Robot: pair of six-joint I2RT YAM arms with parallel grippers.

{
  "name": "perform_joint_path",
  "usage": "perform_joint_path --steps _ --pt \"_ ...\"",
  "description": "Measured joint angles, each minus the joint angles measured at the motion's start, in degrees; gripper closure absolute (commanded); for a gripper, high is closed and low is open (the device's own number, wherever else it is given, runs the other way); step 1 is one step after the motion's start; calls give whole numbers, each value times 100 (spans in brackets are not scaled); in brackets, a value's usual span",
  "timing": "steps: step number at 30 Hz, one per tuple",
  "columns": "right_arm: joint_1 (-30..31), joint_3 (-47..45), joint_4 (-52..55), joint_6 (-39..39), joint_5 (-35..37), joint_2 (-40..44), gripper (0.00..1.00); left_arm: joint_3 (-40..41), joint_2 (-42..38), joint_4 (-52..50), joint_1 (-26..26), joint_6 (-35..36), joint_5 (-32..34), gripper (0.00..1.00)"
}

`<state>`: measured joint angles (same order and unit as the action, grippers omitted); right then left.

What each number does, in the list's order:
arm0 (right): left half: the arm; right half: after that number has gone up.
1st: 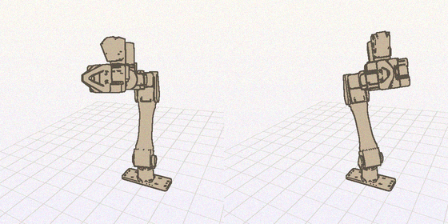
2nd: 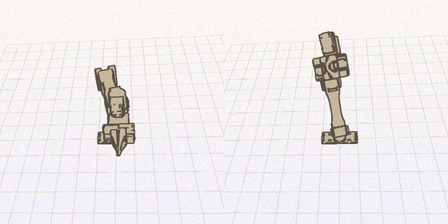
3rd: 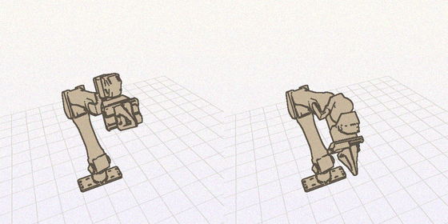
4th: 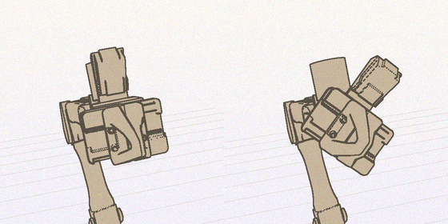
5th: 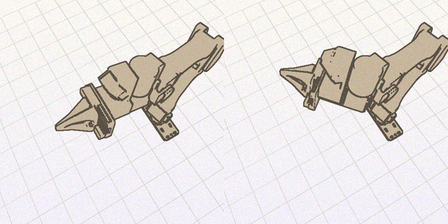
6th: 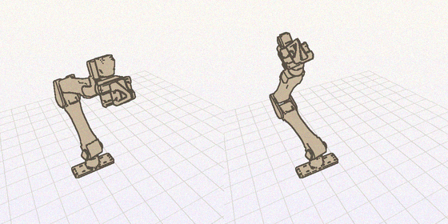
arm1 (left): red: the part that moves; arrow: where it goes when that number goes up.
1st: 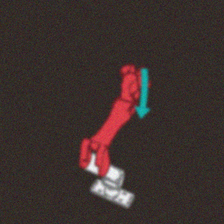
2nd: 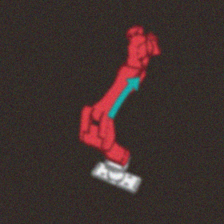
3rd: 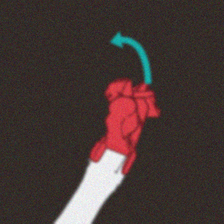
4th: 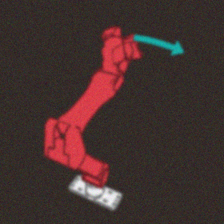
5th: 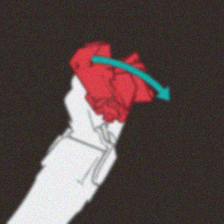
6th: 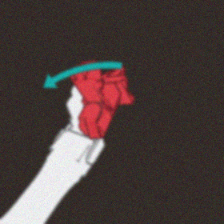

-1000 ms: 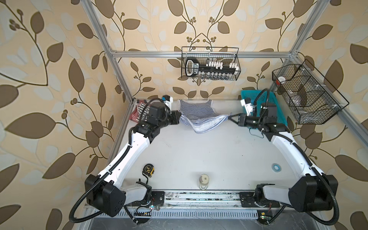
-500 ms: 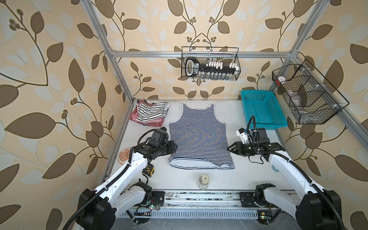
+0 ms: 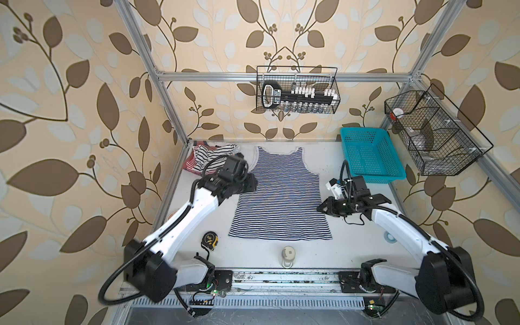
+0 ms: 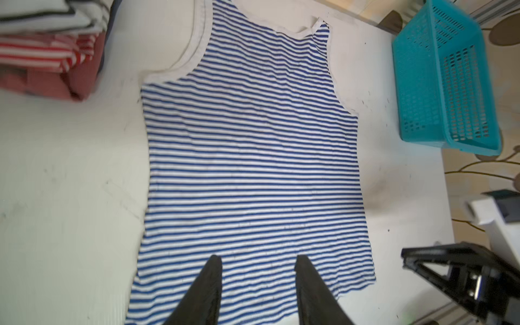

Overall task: Fold and stack tank tops
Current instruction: Rotate the tank top at the center of the table.

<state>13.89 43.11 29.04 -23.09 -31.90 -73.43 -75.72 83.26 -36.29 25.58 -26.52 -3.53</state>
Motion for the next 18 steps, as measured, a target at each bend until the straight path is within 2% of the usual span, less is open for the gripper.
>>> perform_joint_path --steps 4,6,9,13,18 --pt "341 -15 -308 -155 33 -708 86 -2011 2258 -299 0 476 33 73" --pt "448 -22 -428 -203 81 -1001 86 -2962 3370 -520 0 695 76 73" --pt "546 -37 -535 -262 142 -1305 86 -4083 4603 -960 -7 949 85 73" --pt "610 -37 -584 -280 256 -1648 87 -4828 5445 -1303 -59 1150 48 73" --pt "625 136 -407 -234 413 -1978 90 -4881 5611 -1368 -319 1163 -181 74"
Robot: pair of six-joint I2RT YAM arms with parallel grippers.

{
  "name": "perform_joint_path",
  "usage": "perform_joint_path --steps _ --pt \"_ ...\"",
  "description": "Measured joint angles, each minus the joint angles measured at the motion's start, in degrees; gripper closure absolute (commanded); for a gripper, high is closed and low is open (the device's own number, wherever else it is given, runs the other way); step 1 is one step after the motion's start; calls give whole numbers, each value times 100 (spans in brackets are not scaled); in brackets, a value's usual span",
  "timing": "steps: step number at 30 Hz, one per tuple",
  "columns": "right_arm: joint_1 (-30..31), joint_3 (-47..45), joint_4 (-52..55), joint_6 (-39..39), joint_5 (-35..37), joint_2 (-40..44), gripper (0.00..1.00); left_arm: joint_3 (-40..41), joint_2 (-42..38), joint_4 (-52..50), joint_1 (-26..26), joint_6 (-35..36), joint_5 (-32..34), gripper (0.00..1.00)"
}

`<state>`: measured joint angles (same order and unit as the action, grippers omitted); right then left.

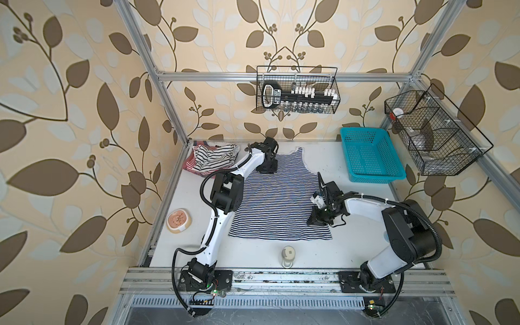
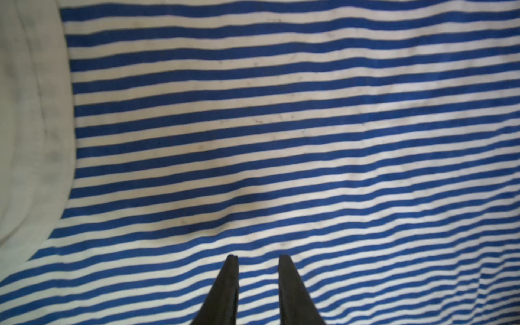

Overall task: Fold and stack tank tops
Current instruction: Rotate the tank top at the center of the table.

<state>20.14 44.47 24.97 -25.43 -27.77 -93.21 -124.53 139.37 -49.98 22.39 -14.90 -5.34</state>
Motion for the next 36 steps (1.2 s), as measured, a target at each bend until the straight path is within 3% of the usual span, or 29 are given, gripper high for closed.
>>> perform_joint_path --steps 11,15,28,36 --pt "-223 682 629 254 133 -520 95 916 -214 708 -640 -501 -566 74" --pt "-433 1010 1003 365 485 -623 87 1692 -584 1344 -765 -933 -730 74" --pt "-1202 2804 2457 1126 1353 -1766 89 4470 -2033 3191 -1012 -2736 -1478 74" --pt "-1392 4057 3338 1488 1436 -2634 92 5678 -2796 3650 -1003 -3331 -1567 74"
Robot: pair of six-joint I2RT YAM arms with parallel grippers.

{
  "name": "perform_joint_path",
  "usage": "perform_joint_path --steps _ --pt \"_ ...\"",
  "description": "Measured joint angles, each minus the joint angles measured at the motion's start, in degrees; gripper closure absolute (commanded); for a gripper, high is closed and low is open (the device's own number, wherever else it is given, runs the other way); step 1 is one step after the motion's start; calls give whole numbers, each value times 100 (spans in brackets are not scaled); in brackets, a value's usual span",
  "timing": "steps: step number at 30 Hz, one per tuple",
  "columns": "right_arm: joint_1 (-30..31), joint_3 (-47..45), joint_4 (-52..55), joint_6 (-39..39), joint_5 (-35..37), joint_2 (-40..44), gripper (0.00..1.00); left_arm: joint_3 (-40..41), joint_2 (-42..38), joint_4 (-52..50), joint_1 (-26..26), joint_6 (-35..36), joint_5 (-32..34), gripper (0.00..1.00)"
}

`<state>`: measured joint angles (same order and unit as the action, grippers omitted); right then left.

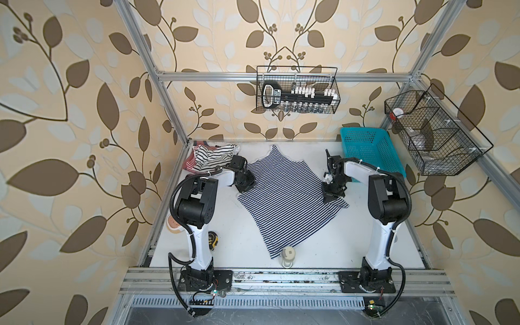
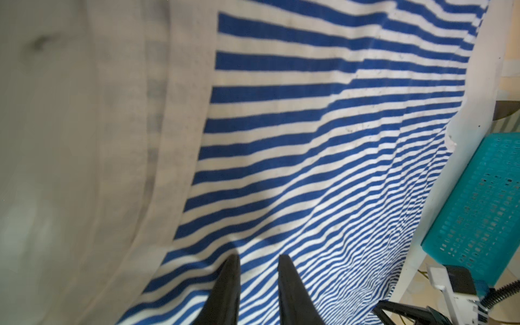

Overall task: Fold and stack tank tops
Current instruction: Rotate the tank top at the center of the table.

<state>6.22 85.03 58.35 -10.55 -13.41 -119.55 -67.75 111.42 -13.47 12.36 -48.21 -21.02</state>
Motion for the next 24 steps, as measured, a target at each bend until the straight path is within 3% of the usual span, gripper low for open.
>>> perform_joint_path --steps 10,24 --pt "-131 1862 909 175 118 -1130 94 1268 -1021 15 162 -619 116 72" --pt "-234 5250 1650 293 181 -2924 95 1611 -1318 98 664 -1342 343 72"
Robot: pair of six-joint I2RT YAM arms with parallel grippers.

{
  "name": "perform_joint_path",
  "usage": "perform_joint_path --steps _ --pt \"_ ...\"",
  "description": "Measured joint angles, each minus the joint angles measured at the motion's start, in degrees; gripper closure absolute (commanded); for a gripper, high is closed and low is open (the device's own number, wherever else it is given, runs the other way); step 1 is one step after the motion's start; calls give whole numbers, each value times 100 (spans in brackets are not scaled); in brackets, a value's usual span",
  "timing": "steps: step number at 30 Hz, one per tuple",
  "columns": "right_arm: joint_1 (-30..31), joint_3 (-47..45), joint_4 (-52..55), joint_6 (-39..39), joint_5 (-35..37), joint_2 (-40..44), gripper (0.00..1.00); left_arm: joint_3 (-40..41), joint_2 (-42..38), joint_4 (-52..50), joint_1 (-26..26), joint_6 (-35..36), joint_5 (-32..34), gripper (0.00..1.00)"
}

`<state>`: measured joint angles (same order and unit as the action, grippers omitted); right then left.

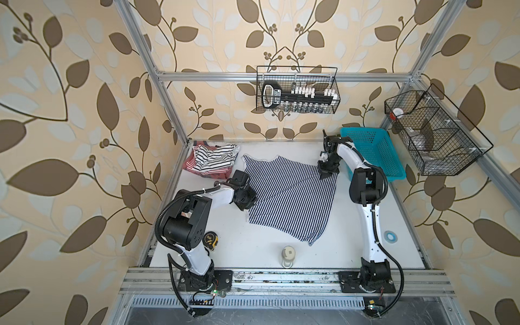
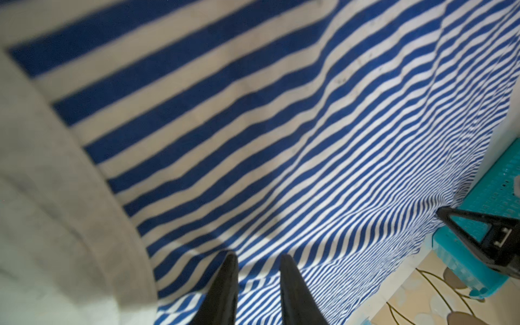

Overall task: Fold and stack tank tops
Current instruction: Rotate the tank top at the center of the table, then smooth out the tank top at the center of the table.

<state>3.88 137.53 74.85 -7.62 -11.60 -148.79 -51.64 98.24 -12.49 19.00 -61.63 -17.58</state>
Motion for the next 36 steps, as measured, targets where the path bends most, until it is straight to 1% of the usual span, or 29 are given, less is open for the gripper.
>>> perform_joint_path --steps 3,7,9,12,14,16,18,20,23,25,27,30,32,34,36 --pt "-42 459 20 -2 -114 -251 95 2 0 20 94 -96 4 71" --pt "-142 560 -90 -2 -413 -323 94 4 -20 -4 245 -221 7 71" --pt "-201 531 -251 22 -634 -326 89 9 -48 -63 319 -284 7 71" --pt "-269 269 -697 81 -1106 -243 85 9 -142 -304 378 -319 13 70" --pt "-297 -42 -999 107 -1325 -90 85 9 -245 -616 396 -317 63 69" --pt "-310 -415 -1292 129 -1499 136 81 -2 -463 -1036 396 -293 175 67" --pt "-308 -901 -1528 160 -1620 525 78 -116 -719 -1423 396 -249 328 65" --pt "-284 -1539 -1768 188 -1670 1119 76 -411 -988 -1766 396 -133 494 63" --pt "-173 -2684 -2081 234 -1672 2398 75 -1137 -1224 -2055 396 162 859 61" --pt "-22 -3456 -2288 229 -1620 3322 75 -1672 -1193 -2090 378 457 1088 62" --pt "177 -4183 -2498 186 -1550 4105 76 -2168 -975 -2197 341 772 1213 64" --pt "507 -5342 -2830 9 -1360 4968 84 -3195 -114 -2531 262 1311 1325 70" --pt "660 -6087 -3008 -181 -1220 5305 90 -3928 651 -2767 197 1676 1364 74" --pt "767 -6850 -3163 -363 -1080 5506 91 -4570 1436 -2959 175 1982 1403 75" --pt "861 -7479 -3270 -527 -931 5619 93 -5003 2068 -3154 140 2194 1478 75"
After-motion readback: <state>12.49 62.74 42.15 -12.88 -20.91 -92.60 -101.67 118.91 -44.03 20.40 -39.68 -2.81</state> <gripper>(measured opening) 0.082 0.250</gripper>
